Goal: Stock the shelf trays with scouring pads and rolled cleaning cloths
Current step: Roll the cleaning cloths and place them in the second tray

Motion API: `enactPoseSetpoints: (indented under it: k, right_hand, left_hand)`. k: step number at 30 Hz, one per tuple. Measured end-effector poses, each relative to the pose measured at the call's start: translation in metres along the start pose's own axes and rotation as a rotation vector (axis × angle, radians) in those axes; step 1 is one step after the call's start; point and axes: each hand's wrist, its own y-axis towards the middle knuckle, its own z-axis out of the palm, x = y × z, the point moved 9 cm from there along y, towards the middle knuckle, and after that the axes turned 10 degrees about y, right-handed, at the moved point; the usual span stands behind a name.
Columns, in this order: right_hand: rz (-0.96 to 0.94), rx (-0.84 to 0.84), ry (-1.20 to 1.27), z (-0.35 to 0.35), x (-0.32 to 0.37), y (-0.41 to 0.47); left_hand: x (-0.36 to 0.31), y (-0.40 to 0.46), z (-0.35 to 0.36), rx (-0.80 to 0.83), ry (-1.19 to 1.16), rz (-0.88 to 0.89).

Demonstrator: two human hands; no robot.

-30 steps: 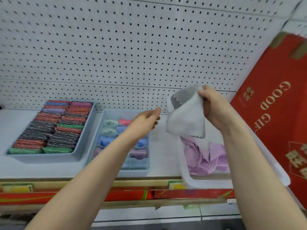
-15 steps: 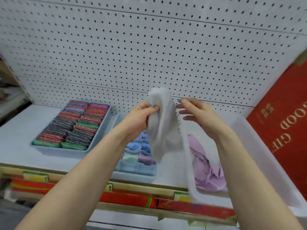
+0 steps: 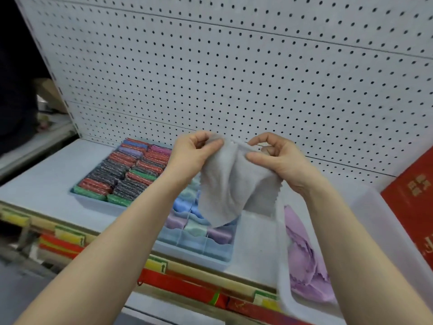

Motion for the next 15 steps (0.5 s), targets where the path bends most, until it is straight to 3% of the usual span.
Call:
enactPoseSetpoints:
  k: [3, 6, 15]
  right_hand:
    - [-0.025, -0.051, -0.004, -0.002, 0.010, 0.005]
    - [-0.070, -0.203, 0.053, -0.009, 0.020, 0.012]
    - [-0.228, -0.535, 0.231, -0.007, 0.036, 0.021]
  left_hand:
    - [-0.001, 0.016, -0.018, 0.009, 0.115, 0.055]
    - [0.001, 0.035, -0.038, 0.033, 0.192, 0.097]
    - [0.024, 0.079, -0.121, -0.074, 0.079, 0.049]
